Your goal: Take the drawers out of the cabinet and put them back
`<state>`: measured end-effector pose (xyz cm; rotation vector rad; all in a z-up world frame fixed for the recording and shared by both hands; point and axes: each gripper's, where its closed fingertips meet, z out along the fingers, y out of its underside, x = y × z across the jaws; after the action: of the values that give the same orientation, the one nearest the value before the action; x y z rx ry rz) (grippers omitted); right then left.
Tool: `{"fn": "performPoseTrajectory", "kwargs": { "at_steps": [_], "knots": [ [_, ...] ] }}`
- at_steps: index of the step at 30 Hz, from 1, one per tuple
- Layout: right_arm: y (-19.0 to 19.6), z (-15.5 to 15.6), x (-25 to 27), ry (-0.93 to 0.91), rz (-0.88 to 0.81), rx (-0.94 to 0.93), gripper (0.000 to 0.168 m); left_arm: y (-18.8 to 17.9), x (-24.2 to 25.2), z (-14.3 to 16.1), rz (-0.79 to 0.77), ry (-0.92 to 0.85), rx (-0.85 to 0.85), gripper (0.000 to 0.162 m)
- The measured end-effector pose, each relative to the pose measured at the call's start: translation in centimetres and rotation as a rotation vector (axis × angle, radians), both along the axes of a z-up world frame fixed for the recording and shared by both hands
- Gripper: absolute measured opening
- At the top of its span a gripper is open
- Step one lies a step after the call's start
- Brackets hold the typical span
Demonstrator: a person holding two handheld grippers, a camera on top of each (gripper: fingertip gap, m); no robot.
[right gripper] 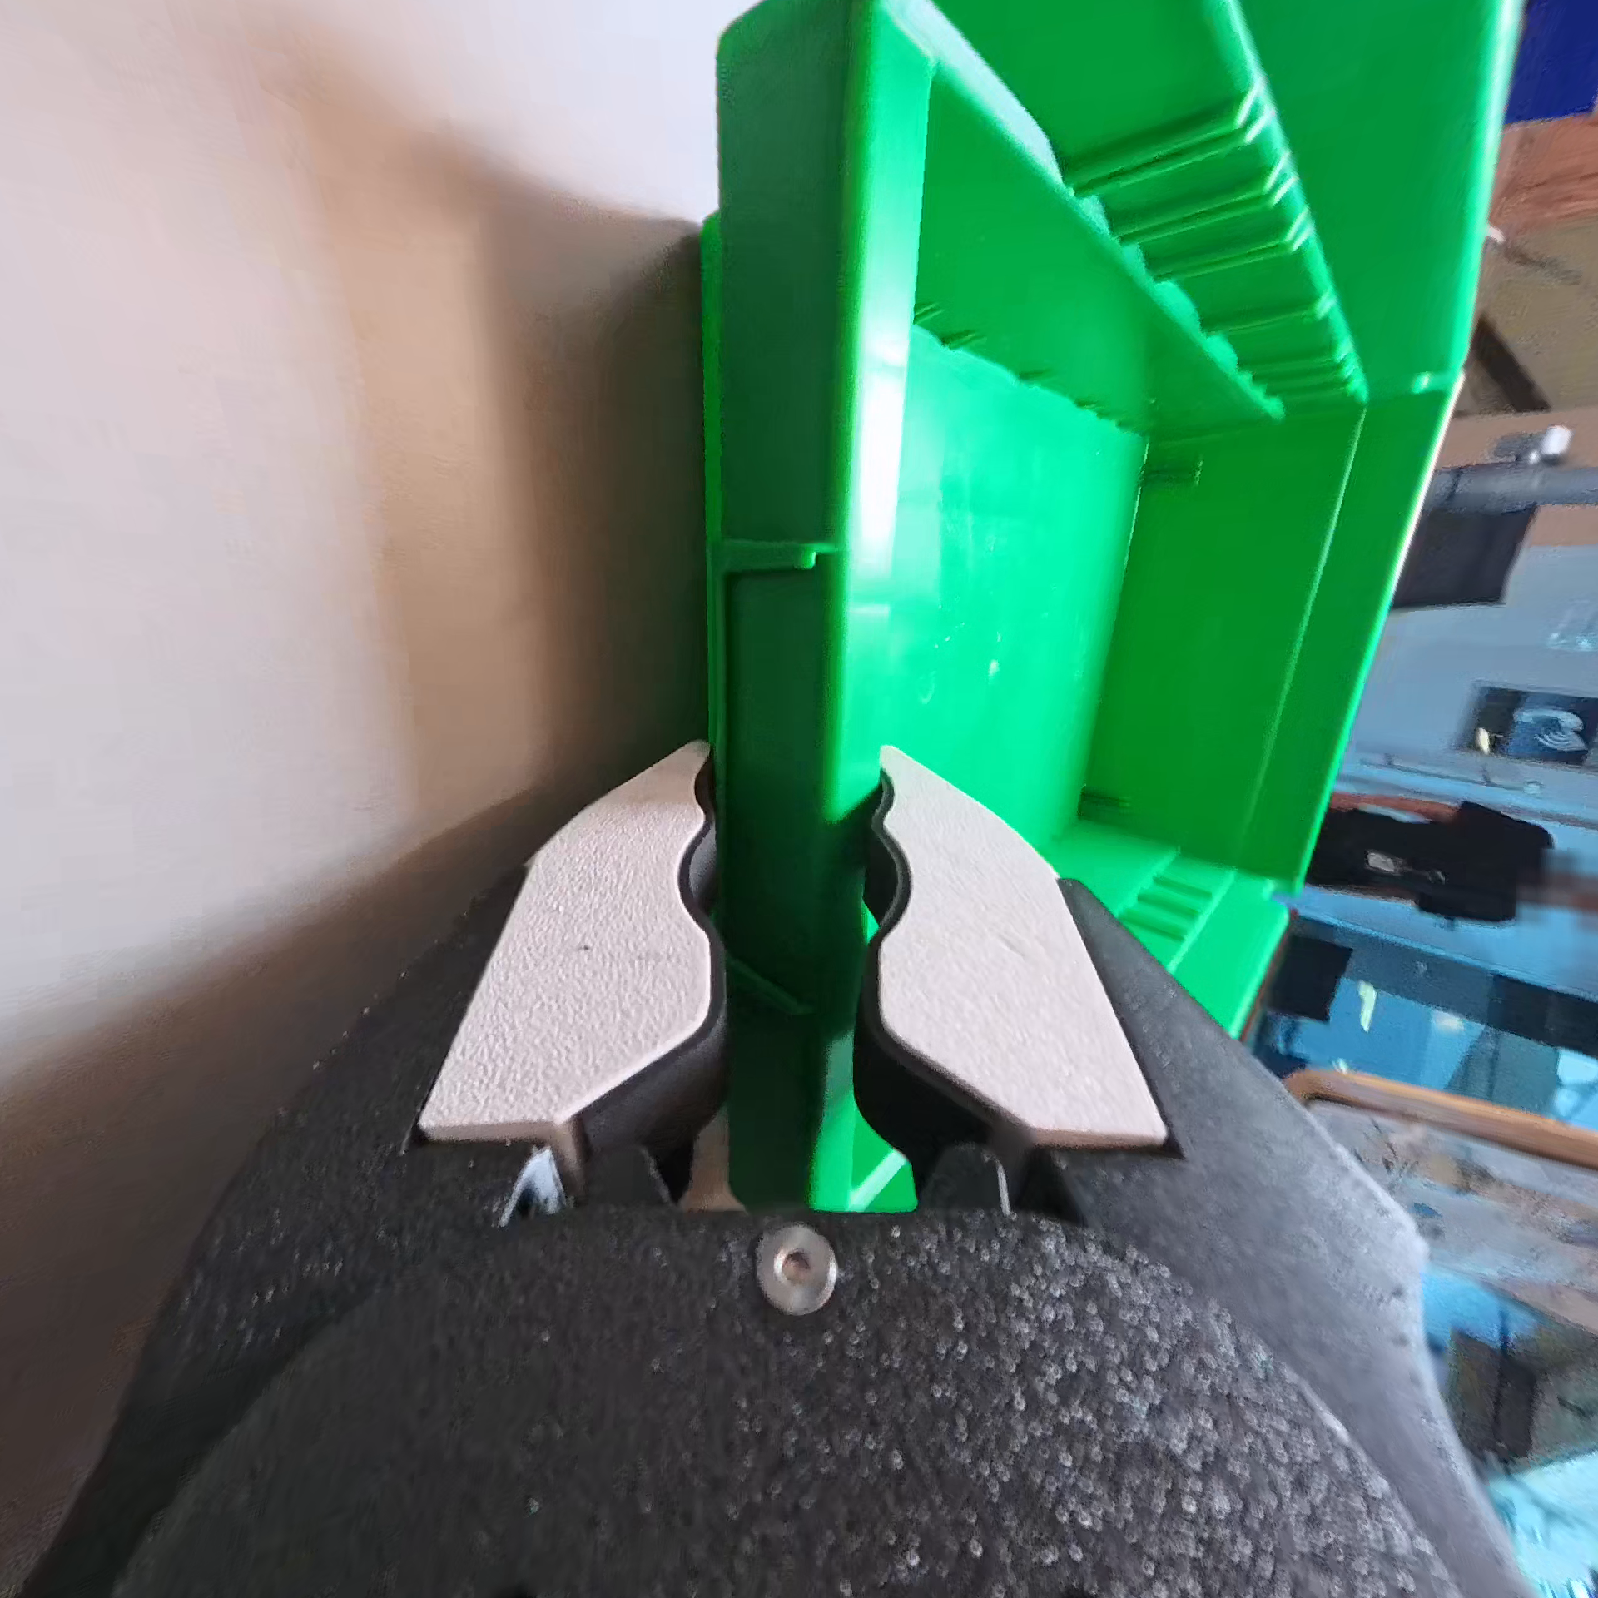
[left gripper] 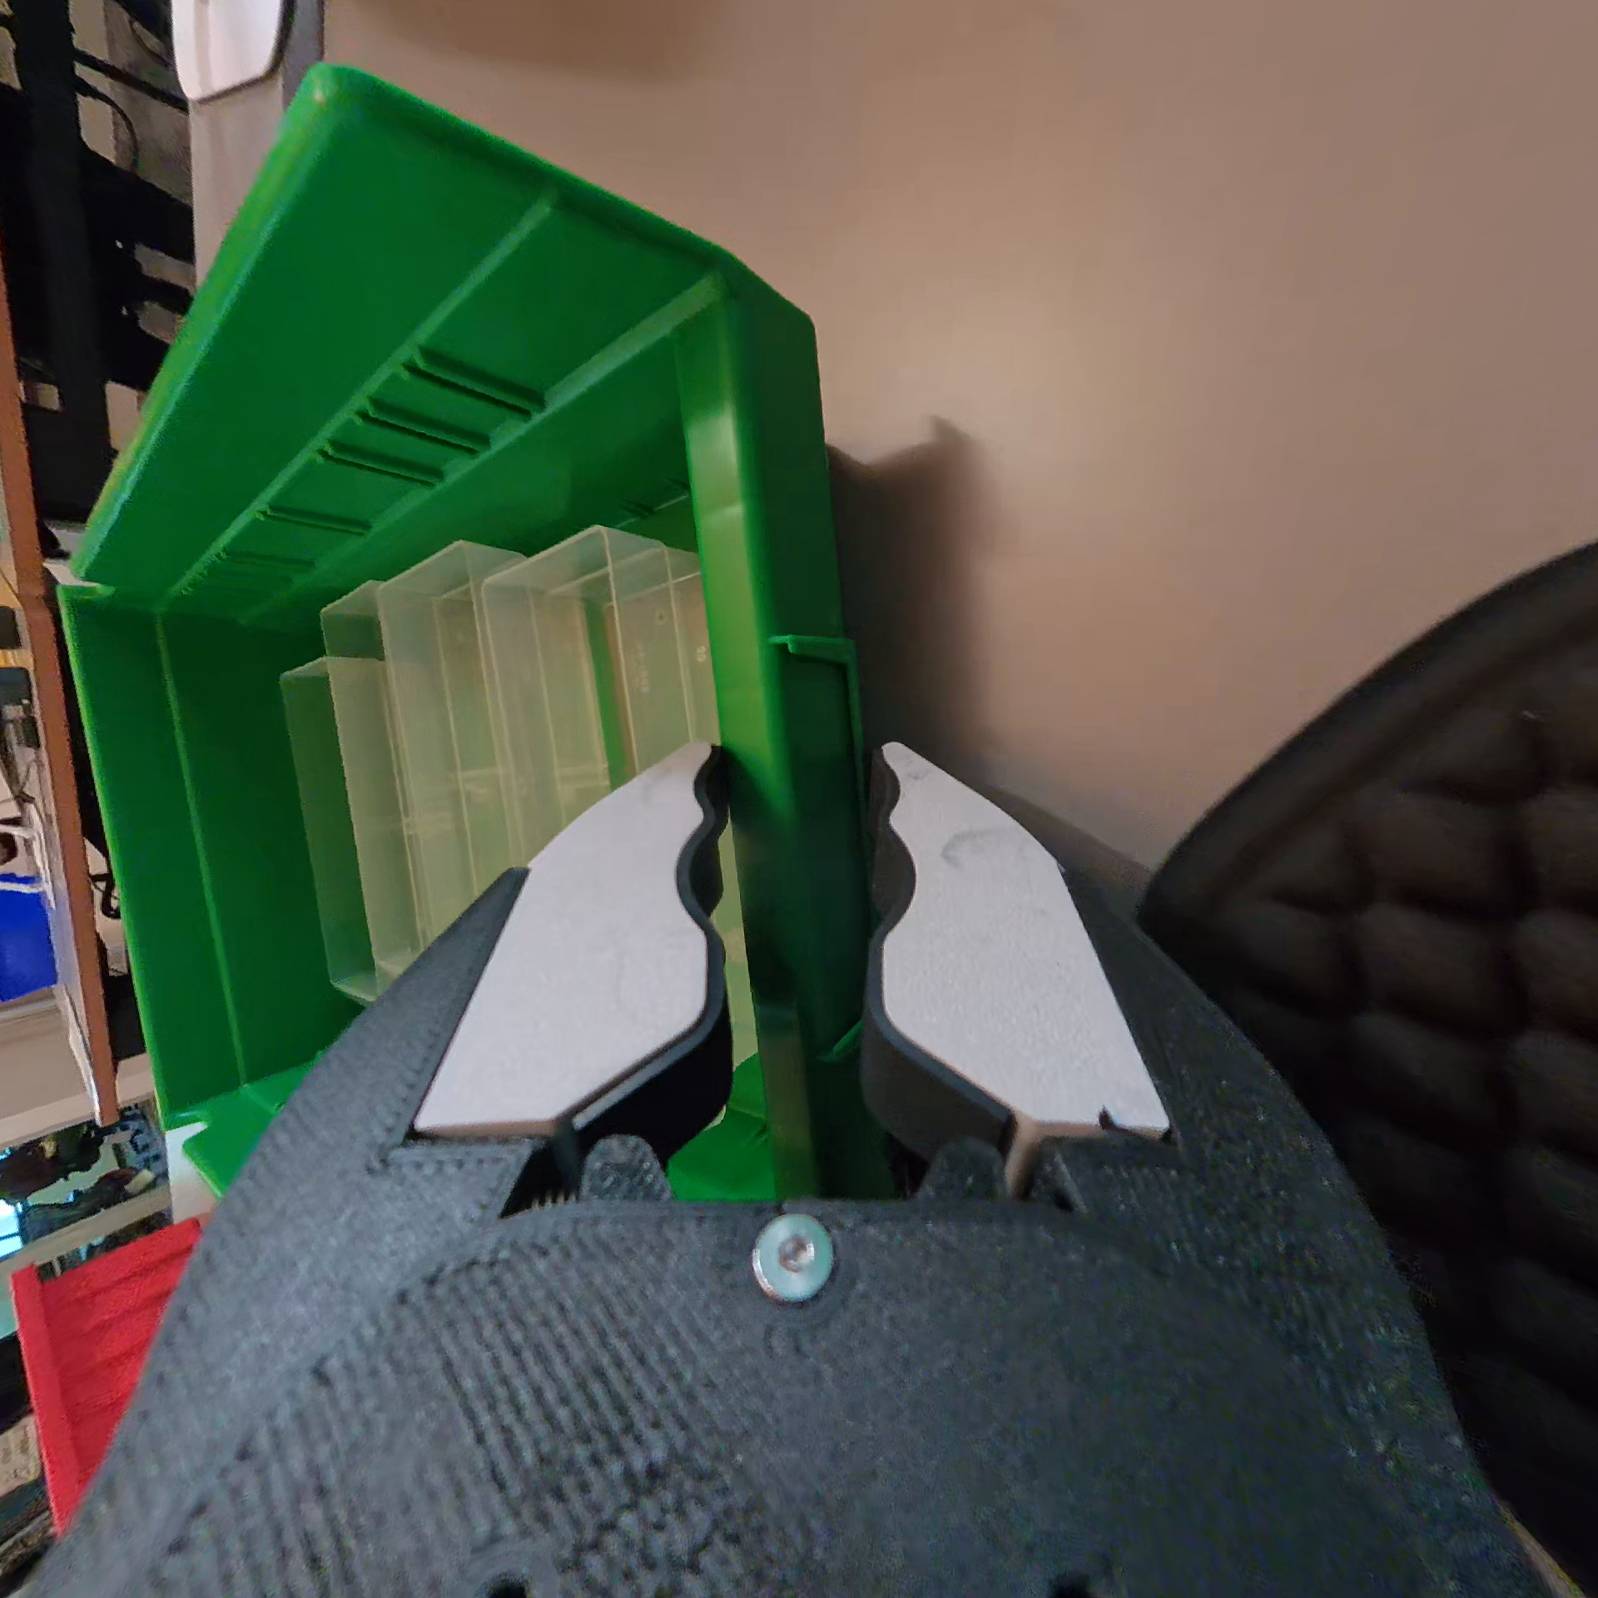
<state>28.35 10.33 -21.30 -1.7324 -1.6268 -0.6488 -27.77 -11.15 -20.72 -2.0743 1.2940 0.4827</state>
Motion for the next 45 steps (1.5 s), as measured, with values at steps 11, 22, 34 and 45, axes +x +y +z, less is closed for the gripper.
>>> {"fn": "performPoseTrajectory", "kwargs": {
  "at_steps": [11, 22, 34, 45],
  "knots": [
    [-0.9, 6.4, -3.1, 0.385, -0.092, -0.126, 0.052, 5.7, -1.0, 1.0, 0.034, -0.151, 0.148, 0.046],
    [3.7, 12.0, -16.6, 0.961, -0.161, -0.009, 0.055, 14.9, 7.9, 12.7, 0.26, -0.815, 0.418, 0.053],
    [8.3, 8.4, -19.5, 0.991, -0.241, 0.035, 0.033, 26.9, 13.0, 6.9, 0.567, -0.804, 0.152, 0.059],
    [9.2, 8.3, -19.6, 0.975, -0.192, 0.024, 0.029, 28.3, 12.7, 5.6, 0.55, -0.761, 0.313, 0.027]
  ]
}}
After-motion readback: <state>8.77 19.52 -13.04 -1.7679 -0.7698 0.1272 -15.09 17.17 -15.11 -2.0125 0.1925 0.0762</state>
